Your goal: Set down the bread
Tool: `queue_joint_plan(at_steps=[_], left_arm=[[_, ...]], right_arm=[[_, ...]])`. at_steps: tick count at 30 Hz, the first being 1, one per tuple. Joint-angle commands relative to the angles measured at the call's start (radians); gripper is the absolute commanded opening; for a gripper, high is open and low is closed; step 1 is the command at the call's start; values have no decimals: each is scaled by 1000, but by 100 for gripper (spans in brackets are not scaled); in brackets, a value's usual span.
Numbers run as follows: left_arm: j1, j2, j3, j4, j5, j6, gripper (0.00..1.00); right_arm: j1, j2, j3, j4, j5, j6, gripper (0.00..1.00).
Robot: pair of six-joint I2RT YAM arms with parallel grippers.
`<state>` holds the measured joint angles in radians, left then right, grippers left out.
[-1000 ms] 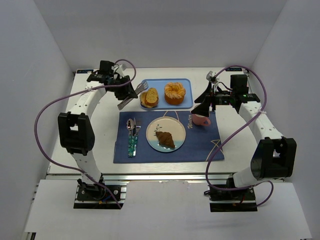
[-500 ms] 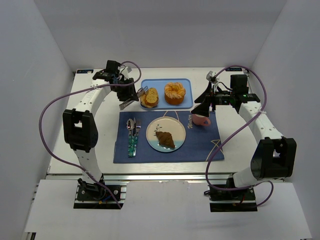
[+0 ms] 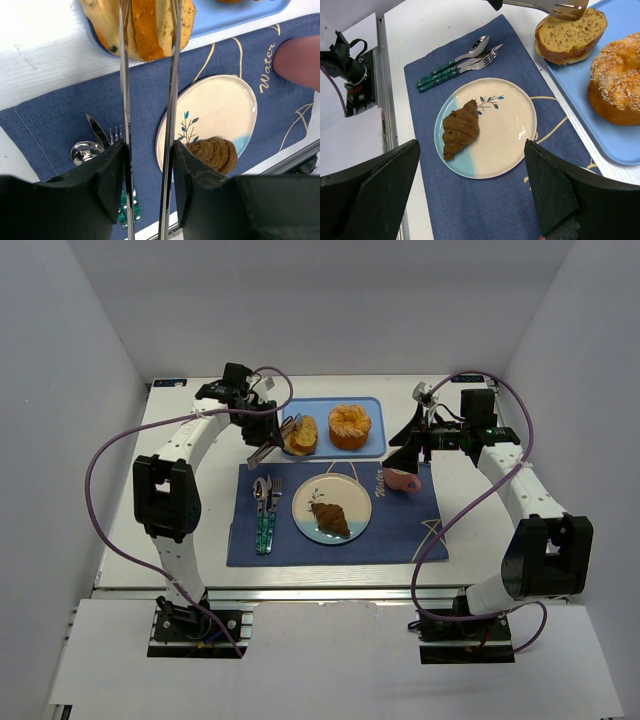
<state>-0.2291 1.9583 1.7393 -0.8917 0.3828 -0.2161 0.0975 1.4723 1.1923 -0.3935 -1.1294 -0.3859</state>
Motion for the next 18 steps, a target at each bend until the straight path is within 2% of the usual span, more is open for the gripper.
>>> queue_joint_plan(at_steps=[1, 4, 8, 18], left_arm=[[-9, -16, 25, -15, 1, 24, 49], [-15, -10, 29, -29, -13, 32, 42], [-19, -7, 35, -36, -22, 38, 24], [-19, -38, 71, 2, 40, 3, 1]], right_arm=[[-4, -7, 0, 10, -33, -8, 89], [-5, -6, 0, 13, -33, -7, 89], [-4, -7, 0, 13, -33, -7, 89], [-5, -15, -10, 7, -32, -11, 89]])
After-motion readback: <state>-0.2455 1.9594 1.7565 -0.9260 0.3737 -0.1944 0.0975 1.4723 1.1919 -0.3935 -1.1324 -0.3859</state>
